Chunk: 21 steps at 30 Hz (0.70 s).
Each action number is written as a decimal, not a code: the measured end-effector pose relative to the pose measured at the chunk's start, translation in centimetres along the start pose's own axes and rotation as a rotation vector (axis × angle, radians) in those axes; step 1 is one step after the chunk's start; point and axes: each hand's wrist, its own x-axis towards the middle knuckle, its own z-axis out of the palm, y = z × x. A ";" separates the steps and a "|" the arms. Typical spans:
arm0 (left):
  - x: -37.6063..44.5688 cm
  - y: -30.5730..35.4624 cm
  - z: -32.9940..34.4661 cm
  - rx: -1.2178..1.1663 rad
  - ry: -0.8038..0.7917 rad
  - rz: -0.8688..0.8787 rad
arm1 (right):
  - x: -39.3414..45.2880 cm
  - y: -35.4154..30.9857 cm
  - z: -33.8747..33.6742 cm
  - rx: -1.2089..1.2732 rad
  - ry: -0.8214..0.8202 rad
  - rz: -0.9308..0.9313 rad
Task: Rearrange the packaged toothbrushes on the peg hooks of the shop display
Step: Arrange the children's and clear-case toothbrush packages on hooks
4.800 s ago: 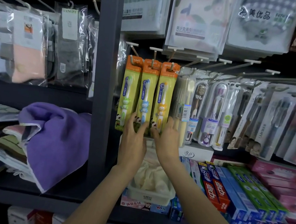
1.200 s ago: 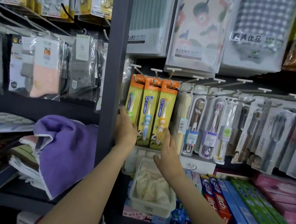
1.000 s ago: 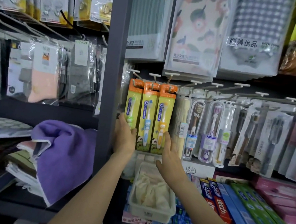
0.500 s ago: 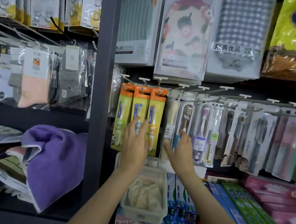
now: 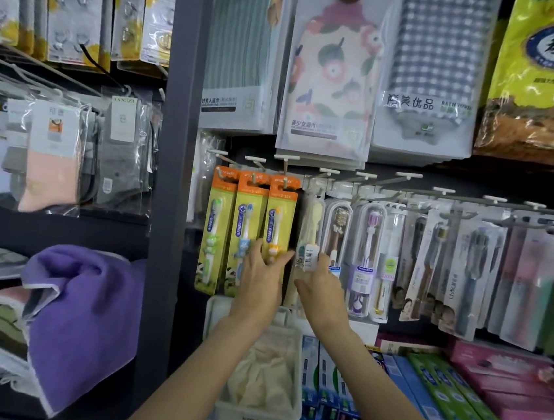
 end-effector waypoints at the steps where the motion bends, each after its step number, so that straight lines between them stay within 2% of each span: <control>1: 0.0 -0.1 0.1 -0.012 0.008 -0.003 | 0.0 0.1 -0.1 0.002 -0.006 -0.006; 5: 0.0 -0.6 0.3 -0.087 0.031 -0.035 | 0.2 0.5 -0.1 0.033 -0.033 -0.017; 7: -0.4 -0.7 0.4 -0.011 0.071 0.029 | -0.1 0.9 0.1 0.046 -0.085 -0.014; 10: -1.3 -1.0 1.0 0.037 0.220 0.123 | -1.4 2.2 0.4 0.063 -0.166 -0.029; 13: -2.1 -1.2 1.6 0.055 0.270 0.206 | -2.5 4.1 0.1 0.066 -0.200 -0.035; 16: -2.5 -0.8 2.3 0.110 0.240 0.289 | -2.2 5.8 -0.6 0.089 -0.109 0.009; 18: -2.2 -0.4 3.1 0.134 0.155 0.267 | -1.6 6.3 -1.1 0.144 -0.025 0.069; 21: -1.8 0.5 3.5 0.221 0.120 0.258 | -0.2 6.6 -0.8 0.165 0.030 0.114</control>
